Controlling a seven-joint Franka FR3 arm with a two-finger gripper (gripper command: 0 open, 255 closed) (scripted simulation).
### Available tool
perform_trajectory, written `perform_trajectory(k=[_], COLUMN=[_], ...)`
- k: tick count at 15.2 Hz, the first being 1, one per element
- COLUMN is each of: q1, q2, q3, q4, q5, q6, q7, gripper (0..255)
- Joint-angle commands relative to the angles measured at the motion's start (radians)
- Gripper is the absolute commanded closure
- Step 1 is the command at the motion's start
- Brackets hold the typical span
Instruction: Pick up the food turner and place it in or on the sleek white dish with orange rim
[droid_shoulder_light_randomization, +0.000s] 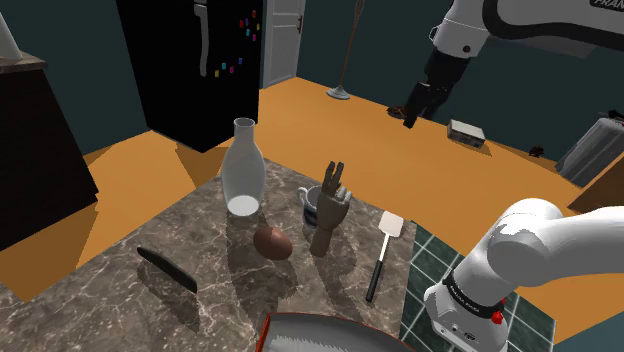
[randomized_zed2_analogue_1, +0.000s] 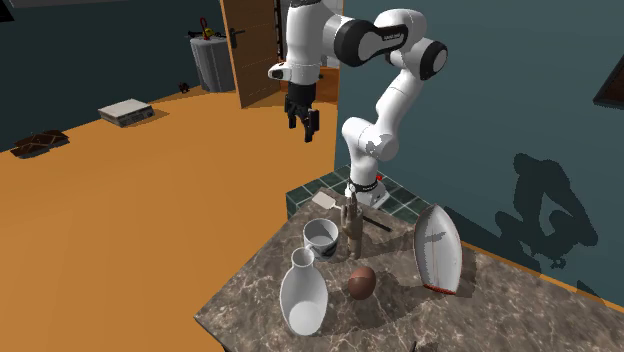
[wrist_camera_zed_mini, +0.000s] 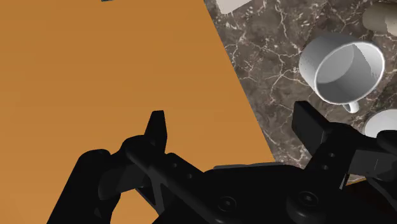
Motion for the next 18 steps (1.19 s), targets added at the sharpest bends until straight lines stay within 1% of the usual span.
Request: perform_trajectory(k=[1,6,10,14,18], q1=[0.0,-0.064,-0.105,-0.133,-0.142], q2=[0.0,-0.047,-0.083,-0.116,-0.14], q3=[0.0,0.04,0.079,0.129,0.191], q4=[0.0,-0.162,-0.289,-0.412,-0.529], q5=[0.0,0.079,0.162,0.266,0.394], q6=[0.0,0.037,0.073,0.118,0.177], q7=[0.0,0.226,0.407,0.589,0.773], gripper=[0,0,0,0,0])
